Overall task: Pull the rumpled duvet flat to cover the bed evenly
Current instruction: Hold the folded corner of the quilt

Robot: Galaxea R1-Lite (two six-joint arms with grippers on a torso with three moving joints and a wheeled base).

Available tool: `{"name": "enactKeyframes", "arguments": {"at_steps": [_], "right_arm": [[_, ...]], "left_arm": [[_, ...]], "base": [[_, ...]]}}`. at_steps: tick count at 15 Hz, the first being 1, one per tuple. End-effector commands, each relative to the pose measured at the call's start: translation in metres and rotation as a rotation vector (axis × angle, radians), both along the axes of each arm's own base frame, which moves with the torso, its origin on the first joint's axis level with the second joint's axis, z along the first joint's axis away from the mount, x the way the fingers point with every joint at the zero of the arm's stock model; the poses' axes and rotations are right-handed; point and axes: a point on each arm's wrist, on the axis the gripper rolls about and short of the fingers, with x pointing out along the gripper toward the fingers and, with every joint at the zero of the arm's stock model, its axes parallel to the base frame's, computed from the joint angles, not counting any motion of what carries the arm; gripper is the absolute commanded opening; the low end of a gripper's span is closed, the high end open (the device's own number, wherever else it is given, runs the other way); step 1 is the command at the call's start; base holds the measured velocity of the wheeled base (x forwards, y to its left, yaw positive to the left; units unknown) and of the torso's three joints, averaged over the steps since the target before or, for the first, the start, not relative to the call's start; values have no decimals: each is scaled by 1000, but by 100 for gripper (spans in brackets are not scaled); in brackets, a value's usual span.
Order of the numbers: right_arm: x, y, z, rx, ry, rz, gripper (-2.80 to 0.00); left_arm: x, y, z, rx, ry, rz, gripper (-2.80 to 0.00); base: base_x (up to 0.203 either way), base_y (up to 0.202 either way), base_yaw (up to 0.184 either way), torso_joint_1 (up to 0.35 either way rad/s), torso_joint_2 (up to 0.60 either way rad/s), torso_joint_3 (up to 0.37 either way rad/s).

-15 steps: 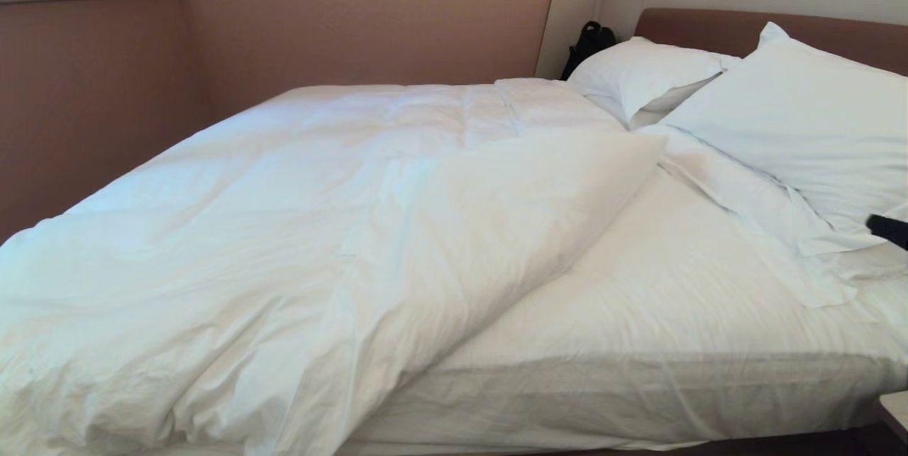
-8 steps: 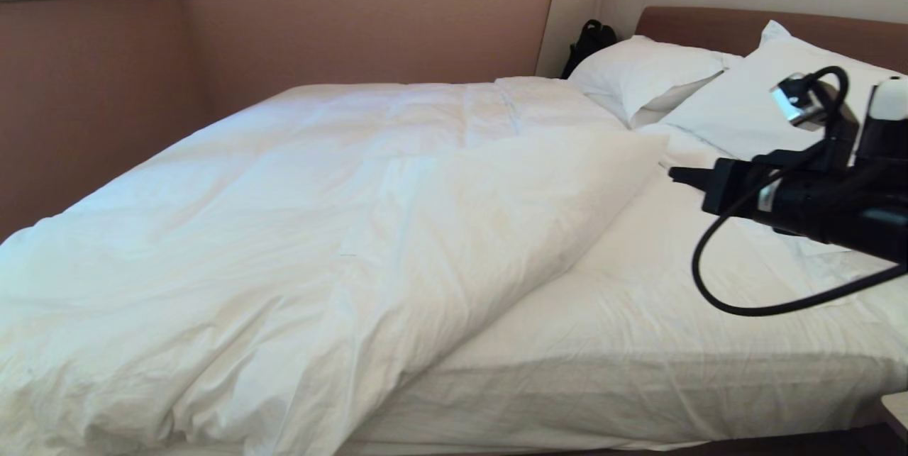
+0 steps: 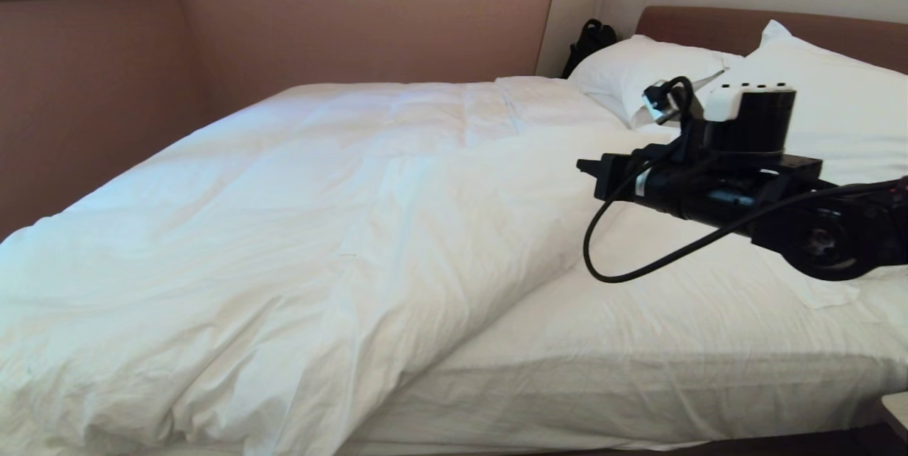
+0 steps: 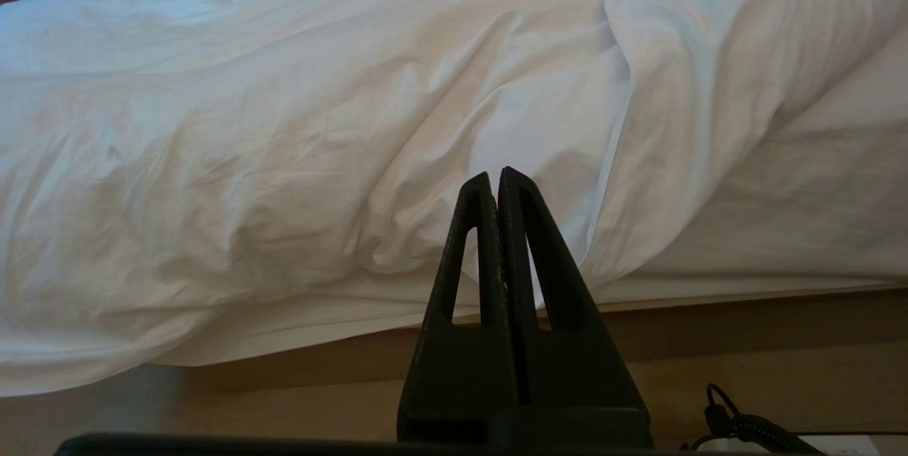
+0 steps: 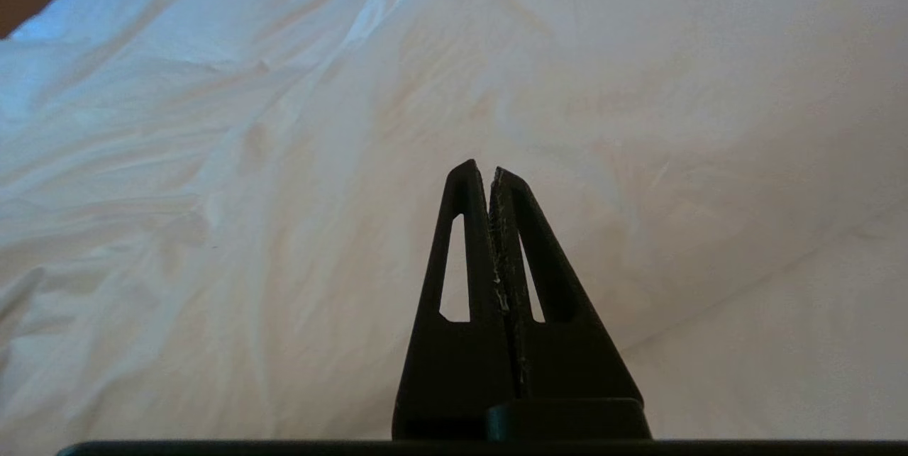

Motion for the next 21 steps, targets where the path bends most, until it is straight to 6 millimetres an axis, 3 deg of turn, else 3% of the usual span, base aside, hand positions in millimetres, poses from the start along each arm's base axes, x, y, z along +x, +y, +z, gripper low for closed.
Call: {"name": "enactKeyframes", "arguments": {"at_steps": [1, 3, 6, 11, 15, 21], "right_arm": [[30, 16, -31, -67, 40, -2, -280], [47, 25, -50, -115, 44, -15, -280], [55, 33, -60, -139, 35, -23, -280], [65, 38, -66, -153, 17, -69, -280], [68, 44, -54, -154, -32, -74, -280], [80, 57, -77, -225, -53, -65, -280]], "left_arm": [[0, 0, 0, 1, 0, 0, -280], [0, 0, 0, 1, 0, 0, -280], [0, 0, 0, 1, 0, 0, -280], [0, 0, 0, 1, 0, 0, -280], [0, 0, 0, 1, 0, 0, -280], [0, 0, 0, 1, 0, 0, -280]], "base": [[0, 0, 0, 0, 0, 0], [0, 0, 0, 0, 0, 0], [0, 0, 0, 0, 0, 0], [0, 0, 0, 0, 0, 0], [0, 0, 0, 0, 0, 0], [0, 0, 0, 0, 0, 0]]}}
